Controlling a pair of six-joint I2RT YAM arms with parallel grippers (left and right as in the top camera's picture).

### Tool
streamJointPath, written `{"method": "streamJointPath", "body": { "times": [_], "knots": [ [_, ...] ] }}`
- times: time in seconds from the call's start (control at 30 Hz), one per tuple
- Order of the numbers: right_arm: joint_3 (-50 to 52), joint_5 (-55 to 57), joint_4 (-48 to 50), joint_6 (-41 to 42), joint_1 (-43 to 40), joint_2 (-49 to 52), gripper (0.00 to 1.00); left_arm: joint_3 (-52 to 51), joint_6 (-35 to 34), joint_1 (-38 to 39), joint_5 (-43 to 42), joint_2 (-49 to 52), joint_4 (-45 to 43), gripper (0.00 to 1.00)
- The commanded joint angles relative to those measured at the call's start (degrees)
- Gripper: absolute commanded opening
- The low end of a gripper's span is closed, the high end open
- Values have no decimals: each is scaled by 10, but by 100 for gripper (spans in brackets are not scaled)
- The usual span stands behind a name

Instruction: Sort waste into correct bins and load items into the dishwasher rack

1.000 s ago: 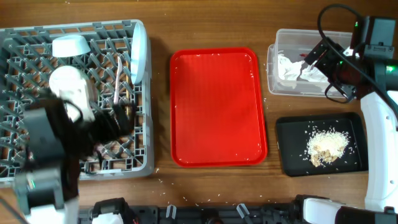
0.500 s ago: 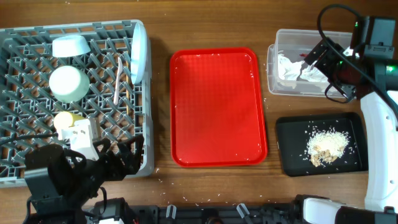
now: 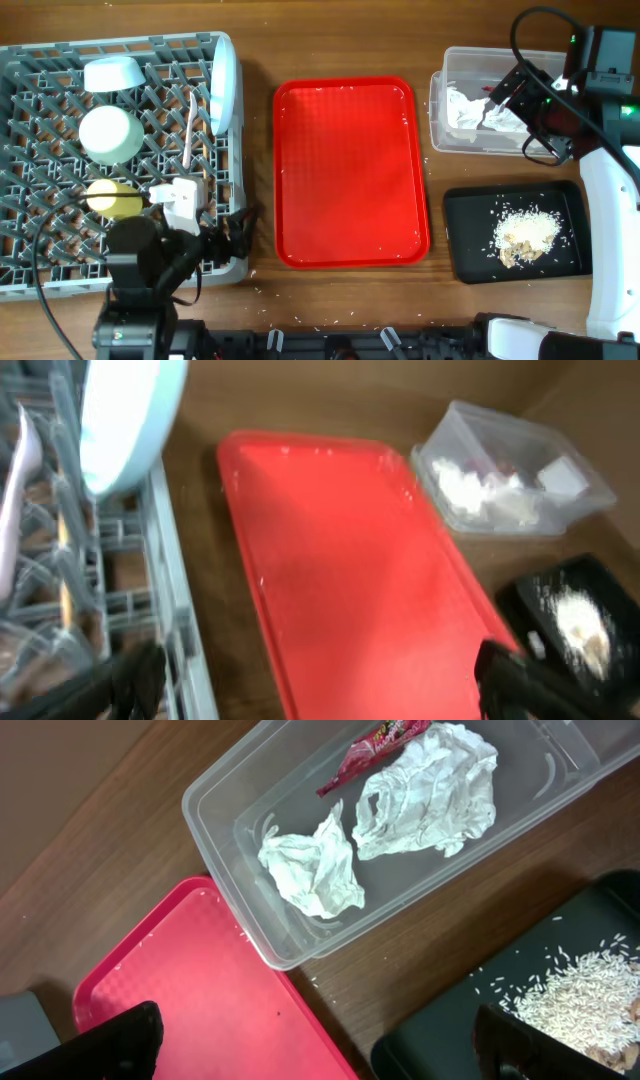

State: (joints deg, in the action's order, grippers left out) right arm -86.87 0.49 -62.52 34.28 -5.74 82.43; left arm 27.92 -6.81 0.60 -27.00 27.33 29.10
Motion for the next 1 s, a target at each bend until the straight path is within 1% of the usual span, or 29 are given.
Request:
{"method": "streamJointPath", "body": {
  "times": [0.0,0.1,0.17,0.2,0.27,0.33,0.37,0.4,0.5,0.6,0.7,0.77,0.87,0.93,0.97],
  "knots": [
    [-8,9,2,4,-1,2,100,-88,-29,3,-4,-53,-100,100],
    [-8,9,2,4,-1,2,100,-180,-29,3,-4,-122,-213,100],
    [-8,9,2,4,-1,2,100,-207,-29,3,0,-160,-249,100],
    [-8,9,2,4,-1,2,100,-214,-32,3,10,-176,-257,100],
    [-8,9,2,4,-1,2,100,-218,-74,3,51,-195,-257,100],
    [-8,9,2,4,-1,2,100,-222,-163,3,137,-208,-257,100],
    [-8,9,2,4,-1,2,100,-226,-187,3,165,-213,-257,100],
    [-8,9,2,4,-1,2,100,-231,-199,3,187,-221,-258,100],
    [-8,9,2,4,-1,2,100,-245,-197,3,201,-248,-260,100],
    [-8,9,2,4,-1,2,100,-276,-189,3,211,-272,-302,100],
    [-8,9,2,4,-1,2,100,-276,-172,3,213,-272,-301,100],
    [-8,9,2,4,-1,2,100,-276,-138,3,213,-272,-296,100],
    [-8,9,2,4,-1,2,100,-276,-58,3,202,-272,-251,100],
    [-8,9,2,4,-1,2,100,-276,-23,3,200,-272,-252,100],
    [-8,9,2,4,-1,2,100,-276,6,2,200,-272,-252,100]
  ]
}}
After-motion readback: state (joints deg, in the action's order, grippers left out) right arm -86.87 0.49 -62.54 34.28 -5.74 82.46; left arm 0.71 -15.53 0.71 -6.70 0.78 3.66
